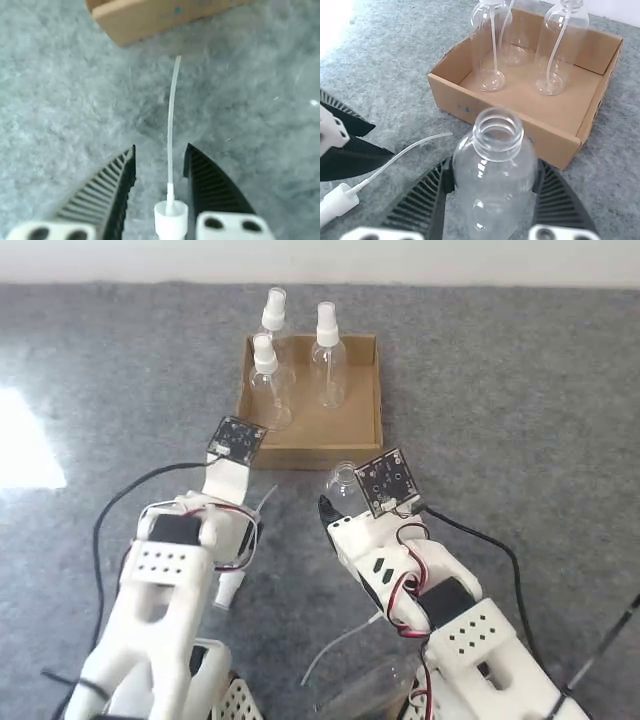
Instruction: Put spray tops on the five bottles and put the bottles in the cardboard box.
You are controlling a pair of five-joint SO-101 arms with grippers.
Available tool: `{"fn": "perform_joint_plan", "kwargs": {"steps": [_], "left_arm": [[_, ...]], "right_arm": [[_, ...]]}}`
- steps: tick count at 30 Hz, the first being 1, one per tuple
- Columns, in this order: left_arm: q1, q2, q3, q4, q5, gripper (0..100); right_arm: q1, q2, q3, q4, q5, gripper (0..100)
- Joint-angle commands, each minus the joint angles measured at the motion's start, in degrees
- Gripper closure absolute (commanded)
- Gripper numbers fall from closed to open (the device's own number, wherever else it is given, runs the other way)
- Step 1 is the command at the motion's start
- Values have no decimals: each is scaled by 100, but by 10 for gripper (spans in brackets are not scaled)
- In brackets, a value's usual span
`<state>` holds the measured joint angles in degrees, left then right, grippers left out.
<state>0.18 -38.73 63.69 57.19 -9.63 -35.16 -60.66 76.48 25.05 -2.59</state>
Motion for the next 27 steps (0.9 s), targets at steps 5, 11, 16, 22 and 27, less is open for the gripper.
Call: {"fn": "perform_joint_plan", "kwargs": {"steps": [5,11,16,22,27], "left_arm": [[26,897,-664,-114,-62,852],[18,1433,-901,-114,-62,852],[18,1837,-1095,-114,-62,871],[53,2251,-1297,-114,-246,939],[35,2470,-1411,-114,-299,942]], "right_arm": [[84,-66,-440,4,97,854],[84,-75,-440,4,97,854],[84,-75,-440,4,97,854],[84,-75,-440,4,97,854],[84,-84,-440,4,97,854]]}}
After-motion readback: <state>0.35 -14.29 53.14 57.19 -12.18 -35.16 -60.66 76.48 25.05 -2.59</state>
